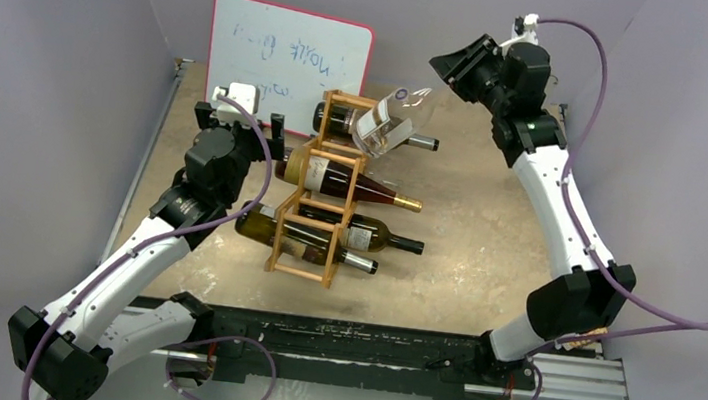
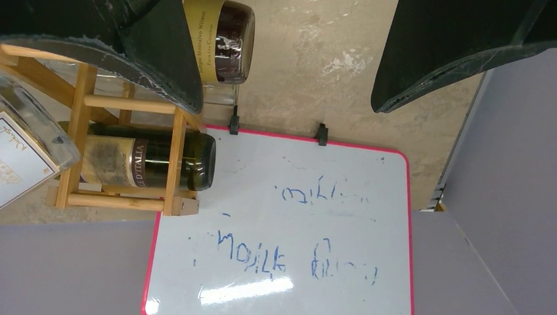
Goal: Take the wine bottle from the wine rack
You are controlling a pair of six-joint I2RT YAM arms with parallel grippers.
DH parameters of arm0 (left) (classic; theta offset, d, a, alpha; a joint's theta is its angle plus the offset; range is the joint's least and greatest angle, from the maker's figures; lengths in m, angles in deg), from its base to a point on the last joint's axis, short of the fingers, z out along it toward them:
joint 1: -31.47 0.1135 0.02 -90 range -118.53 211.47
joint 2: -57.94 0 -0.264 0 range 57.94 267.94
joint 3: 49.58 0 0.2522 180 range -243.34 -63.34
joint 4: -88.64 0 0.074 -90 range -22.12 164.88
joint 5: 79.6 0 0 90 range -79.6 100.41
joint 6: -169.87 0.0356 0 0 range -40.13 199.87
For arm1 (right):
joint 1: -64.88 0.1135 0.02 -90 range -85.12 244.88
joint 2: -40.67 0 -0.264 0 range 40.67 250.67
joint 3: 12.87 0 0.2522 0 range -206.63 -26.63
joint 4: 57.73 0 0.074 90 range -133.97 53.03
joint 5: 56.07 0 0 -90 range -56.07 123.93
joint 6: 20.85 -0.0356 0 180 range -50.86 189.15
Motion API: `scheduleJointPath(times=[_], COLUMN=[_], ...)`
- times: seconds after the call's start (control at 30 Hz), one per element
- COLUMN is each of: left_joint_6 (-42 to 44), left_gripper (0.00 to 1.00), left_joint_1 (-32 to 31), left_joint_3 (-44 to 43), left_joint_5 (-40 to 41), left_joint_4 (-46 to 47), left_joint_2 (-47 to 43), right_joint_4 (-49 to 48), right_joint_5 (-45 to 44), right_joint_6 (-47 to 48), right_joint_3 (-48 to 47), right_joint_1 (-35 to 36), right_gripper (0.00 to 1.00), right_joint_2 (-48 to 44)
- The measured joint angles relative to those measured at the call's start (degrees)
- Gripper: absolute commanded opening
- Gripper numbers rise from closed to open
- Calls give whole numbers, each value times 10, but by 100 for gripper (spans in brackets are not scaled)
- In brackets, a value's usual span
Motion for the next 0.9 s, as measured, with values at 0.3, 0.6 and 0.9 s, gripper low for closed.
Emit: scheduleJointPath(times=[0.3, 0.6, 0.9], left_joint_6=[0, -1, -10], left_gripper=[100, 100, 100], left_joint_1=[0, 0, 0], left_joint_3=[0, 0, 0], left_joint_5=[-6, -11, -25], left_joint_4=[0, 0, 0], left_joint_2=[0, 0, 0], right_joint_4=[89, 181, 216], right_joint_5=[-27, -106, -186], right_joint_6=[59, 119, 167], right_joint_3=[-98, -116, -26], right_joint_1=[0, -27, -126], right_gripper=[0, 0, 0], right_joint_2=[15, -16, -116])
